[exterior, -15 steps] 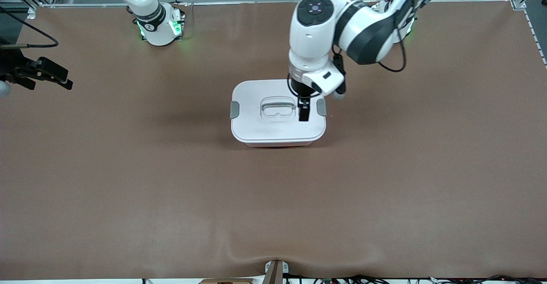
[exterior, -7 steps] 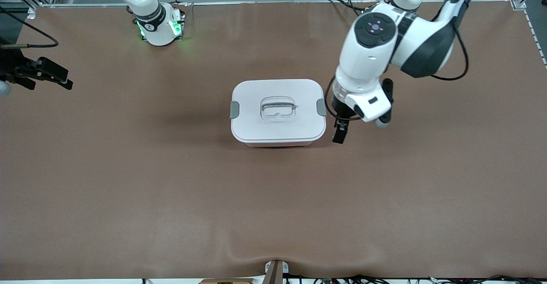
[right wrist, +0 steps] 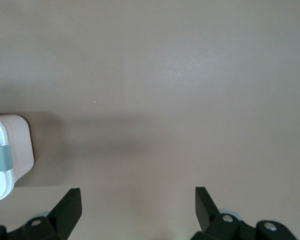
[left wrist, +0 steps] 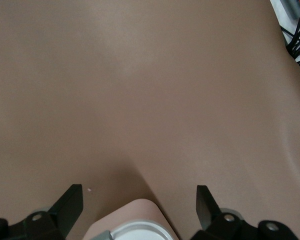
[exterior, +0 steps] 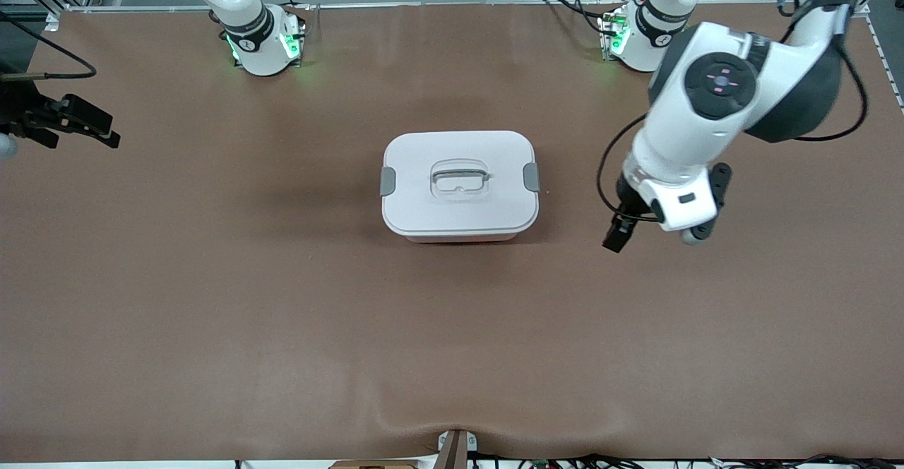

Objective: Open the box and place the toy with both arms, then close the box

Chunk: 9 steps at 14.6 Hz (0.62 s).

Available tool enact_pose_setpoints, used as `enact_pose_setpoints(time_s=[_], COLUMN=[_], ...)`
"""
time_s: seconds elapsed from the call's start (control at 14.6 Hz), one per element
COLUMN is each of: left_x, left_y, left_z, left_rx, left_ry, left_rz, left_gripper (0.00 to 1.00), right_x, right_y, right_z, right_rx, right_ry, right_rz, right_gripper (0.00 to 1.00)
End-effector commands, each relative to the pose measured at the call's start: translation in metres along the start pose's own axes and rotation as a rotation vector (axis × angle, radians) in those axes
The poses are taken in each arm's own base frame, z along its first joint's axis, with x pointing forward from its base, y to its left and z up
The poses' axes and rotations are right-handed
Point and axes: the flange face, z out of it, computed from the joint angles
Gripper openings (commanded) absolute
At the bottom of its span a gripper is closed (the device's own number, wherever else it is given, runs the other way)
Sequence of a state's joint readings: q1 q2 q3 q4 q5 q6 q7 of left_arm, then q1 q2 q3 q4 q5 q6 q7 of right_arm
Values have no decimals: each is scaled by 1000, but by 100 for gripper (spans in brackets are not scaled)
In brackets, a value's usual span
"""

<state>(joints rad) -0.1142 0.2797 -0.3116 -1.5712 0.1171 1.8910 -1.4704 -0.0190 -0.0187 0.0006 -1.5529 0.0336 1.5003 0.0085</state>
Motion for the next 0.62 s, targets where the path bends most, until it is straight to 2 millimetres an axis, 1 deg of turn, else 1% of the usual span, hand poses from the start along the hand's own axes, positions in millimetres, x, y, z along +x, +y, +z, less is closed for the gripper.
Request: enact_pose_setpoints(time_s=[0.0,0.07,0.14,0.21,0.34,0.41,0.55], left_x=[23,35,54,71,87,97,104], left_y=[-14,-19,-24,-31,-41,-49,-60], left_z=[-15,-18,-20,-27,-37,-46,-58], left_rx=[13,17,20,5,-8,-4,12], left_ry=[-23,-22,-22,-32,-66,-62,-59], left_rz=[102,133,149,168,245,268,305], left_gripper=[100,100,100,100,100,100,100], right_x=[0,0,0,0,0,1,1], right_y=[1,1,1,1,1,1,1], right_z=[-2,-2,-2,-2,-2,-1,-2], right_rx=[-6,-6,-6,-6,-6,-6,-6], right_ry=[5,5,3,3,3,2,5], right_rz=[-8,-8,-8,-8,-7,-8,-8], right_gripper=[100,100,100,100,100,100,100])
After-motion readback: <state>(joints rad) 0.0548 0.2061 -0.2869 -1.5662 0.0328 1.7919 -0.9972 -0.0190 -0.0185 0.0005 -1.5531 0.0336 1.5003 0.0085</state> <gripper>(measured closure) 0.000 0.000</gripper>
